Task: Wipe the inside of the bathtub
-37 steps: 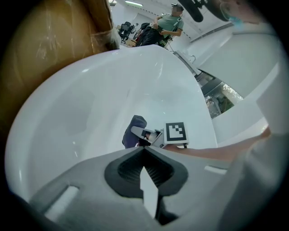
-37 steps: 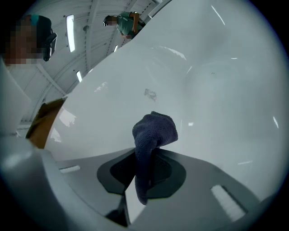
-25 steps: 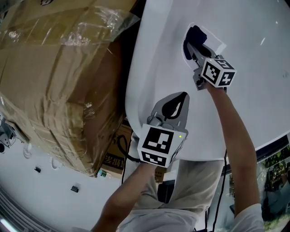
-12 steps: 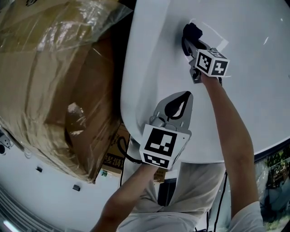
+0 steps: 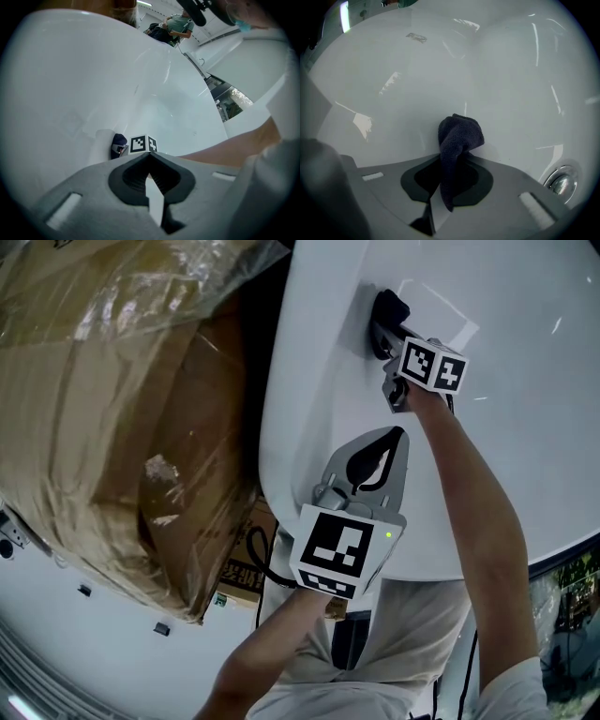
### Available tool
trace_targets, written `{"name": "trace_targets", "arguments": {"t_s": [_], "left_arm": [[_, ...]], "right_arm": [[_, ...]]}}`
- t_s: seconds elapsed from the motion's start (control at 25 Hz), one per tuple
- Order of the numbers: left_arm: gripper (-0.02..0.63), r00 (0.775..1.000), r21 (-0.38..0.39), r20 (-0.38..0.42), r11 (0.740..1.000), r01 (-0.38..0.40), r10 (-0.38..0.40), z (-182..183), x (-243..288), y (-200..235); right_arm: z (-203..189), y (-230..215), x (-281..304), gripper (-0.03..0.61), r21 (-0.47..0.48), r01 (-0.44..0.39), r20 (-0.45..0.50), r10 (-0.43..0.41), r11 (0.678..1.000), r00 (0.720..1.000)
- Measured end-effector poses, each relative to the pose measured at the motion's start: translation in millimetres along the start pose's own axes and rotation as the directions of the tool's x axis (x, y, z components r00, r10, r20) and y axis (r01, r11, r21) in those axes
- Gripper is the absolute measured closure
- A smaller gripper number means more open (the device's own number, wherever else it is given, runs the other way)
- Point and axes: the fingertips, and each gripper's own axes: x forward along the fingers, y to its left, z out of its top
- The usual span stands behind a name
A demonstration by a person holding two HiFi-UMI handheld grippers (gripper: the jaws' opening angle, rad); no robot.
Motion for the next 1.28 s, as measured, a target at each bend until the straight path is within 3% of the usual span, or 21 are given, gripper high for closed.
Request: {"name": "trace_targets", "arguments": {"t_s": [0.8,1.0,1.28], "left_arm": [[0.617,0.999,-0.045,0.028,0.999,-0.03,0.031,-9.4,-22.0,-7.9],[0.617,0.998,-0.074,0.043,0.996,-0.051,0.055,-10.7,-33.3,-9.3],[0.617,0.993,-0.058,0.046,0.993,-0.106,0.109,-12.5,-45.0,-16.3]], "right_arm": [[-3.5,65.0,-32.9,0.532,-0.103,-0.143,-0.055,0.138,0.984,0.989],[-3.2,90.0,-48.3,0.533,-0.129,-0.193,-0.049,0.188,0.973,0.981],[-8.6,127.6,-74.6,0.532,-0.166,-0.276,-0.062,0.27,0.947,0.961]]}}
